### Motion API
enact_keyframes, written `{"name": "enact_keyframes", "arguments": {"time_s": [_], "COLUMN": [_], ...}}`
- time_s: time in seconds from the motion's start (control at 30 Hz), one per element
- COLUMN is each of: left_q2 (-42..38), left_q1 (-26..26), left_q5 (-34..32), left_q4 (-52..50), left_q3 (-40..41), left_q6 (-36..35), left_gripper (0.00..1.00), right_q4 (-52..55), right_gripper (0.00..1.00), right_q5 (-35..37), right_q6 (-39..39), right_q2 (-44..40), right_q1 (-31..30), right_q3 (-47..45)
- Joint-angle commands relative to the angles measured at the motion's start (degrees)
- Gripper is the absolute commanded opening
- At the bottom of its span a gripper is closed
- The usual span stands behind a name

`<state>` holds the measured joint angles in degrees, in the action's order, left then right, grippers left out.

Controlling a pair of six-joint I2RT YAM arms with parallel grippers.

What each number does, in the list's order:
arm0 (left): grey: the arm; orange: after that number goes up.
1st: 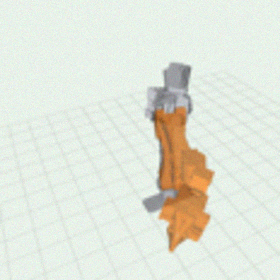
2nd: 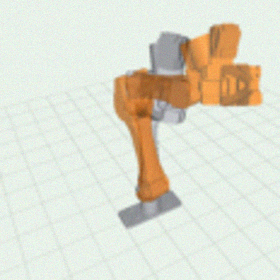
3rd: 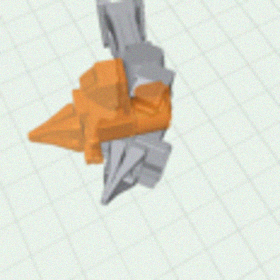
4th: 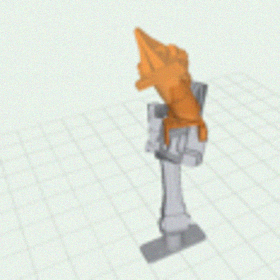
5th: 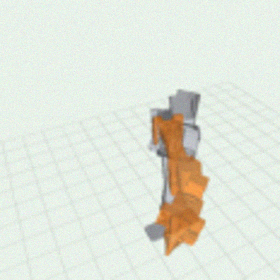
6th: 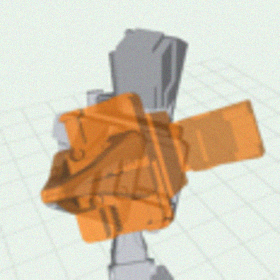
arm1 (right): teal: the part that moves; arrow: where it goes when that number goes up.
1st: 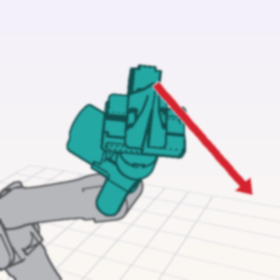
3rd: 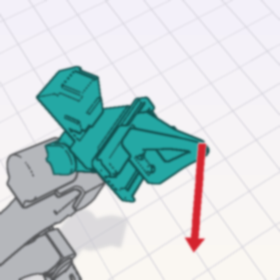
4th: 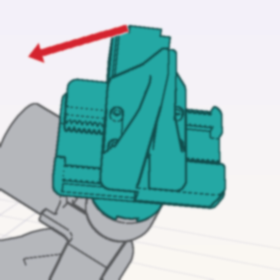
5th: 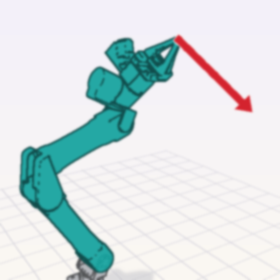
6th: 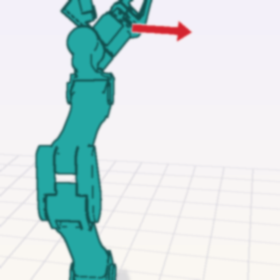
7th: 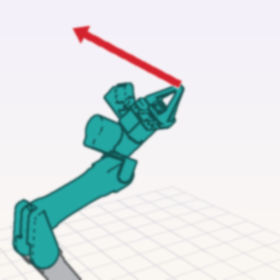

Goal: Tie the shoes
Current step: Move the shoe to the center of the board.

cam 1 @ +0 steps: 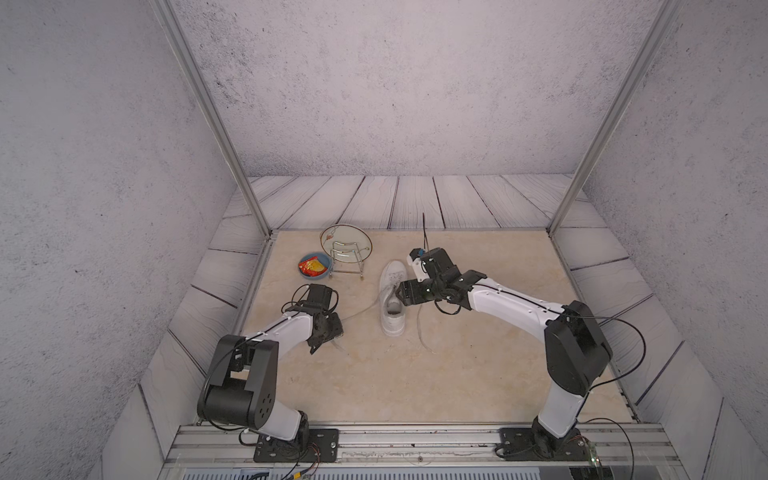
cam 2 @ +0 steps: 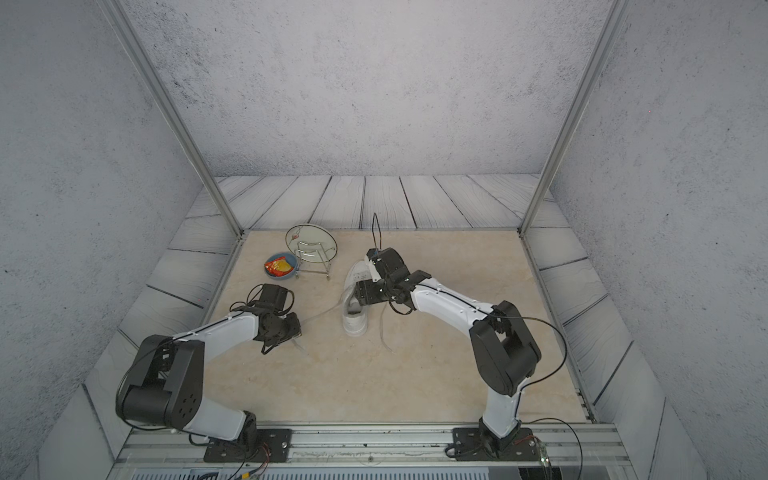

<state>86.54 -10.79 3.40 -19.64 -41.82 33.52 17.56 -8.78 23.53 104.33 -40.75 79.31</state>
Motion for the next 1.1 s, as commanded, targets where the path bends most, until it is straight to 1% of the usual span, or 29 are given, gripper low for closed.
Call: {"name": "enact_keyframes", "arguments": {"time_s": [0.0, 0.07, 0.1, 0.13, 0.17, 0.27, 0.3, 0.43, 0.47, 0.5, 0.57, 0.63, 0.87, 1.07], "left_q2": [1.8, 1.8, 1.4, 0.5, -0.8, -5.5, -6.9, -13.2, -14.5, -15.8, -18.5, -20.6, -25.6, -28.7], "left_q1": [-0.4, -0.4, -0.4, -0.4, -0.4, -0.4, -0.4, -0.4, -0.4, -0.5, -0.5, -0.7, -3.4, -5.0], "left_q5": [-1.0, -1.6, -1.8, -2.2, -2.6, -4.1, -4.9, -6.7, -6.6, -6.4, -5.2, -3.6, 3.2, 7.5], "left_q4": [-0.4, -0.7, -1.0, -1.2, -1.5, -2.3, -3.0, -5.1, -5.2, -5.1, -4.9, -4.7, -3.1, -0.7], "left_q3": [-1.1, -1.5, -1.6, -1.8, -1.8, -1.9, -2.1, -2.7, -2.8, -2.9, -3.1, -3.7, -6.0, -6.1], "left_q6": [-1.0, -1.4, -1.6, -2.0, -2.2, -3.4, -3.8, -4.9, -5.1, -5.2, -5.7, -6.3, -9.8, -10.7], "left_gripper": [0.30, 0.17, 0.12, 0.10, 0.13, 0.02, 0.00, 0.00, 0.00, 0.00, 0.00, 0.00, 0.00, 0.00], "right_q4": [5.8, 8.3, 8.9, 9.5, 9.9, 11.7, 12.8, 16.0, 16.2, 16.2, 16.5, 16.6, 17.5, 16.4], "right_gripper": [0.76, 0.73, 0.71, 0.70, 0.67, 0.59, 0.56, 0.36, 0.33, 0.28, 0.11, 0.00, 0.00, 0.00], "right_q5": [5.6, 6.6, 7.0, 7.3, 7.7, 9.7, 10.8, 13.9, 14.4, 14.4, 14.9, 15.6, 18.1, 19.2], "right_q6": [-0.8, -0.8, -0.7, -0.7, -0.6, -0.8, -1.1, -1.7, -1.6, -1.4, -1.1, -1.0, 2.4, 8.8], "right_q2": [4.8, 7.3, 8.1, 9.1, 9.9, 11.9, 12.5, 13.8, 13.7, 13.5, 12.8, 11.5, 3.8, -3.9], "right_q1": [-1.4, -2.1, -2.3, -2.6, -2.9, -3.8, -4.1, -4.8, -4.8, -4.8, -4.9, -5.1, -6.0, -8.9], "right_q3": [4.5, 7.0, 7.8, 8.6, 9.2, 11.5, 12.5, 14.6, 14.4, 14.2, 13.7, 12.7, 6.5, -3.5]}}
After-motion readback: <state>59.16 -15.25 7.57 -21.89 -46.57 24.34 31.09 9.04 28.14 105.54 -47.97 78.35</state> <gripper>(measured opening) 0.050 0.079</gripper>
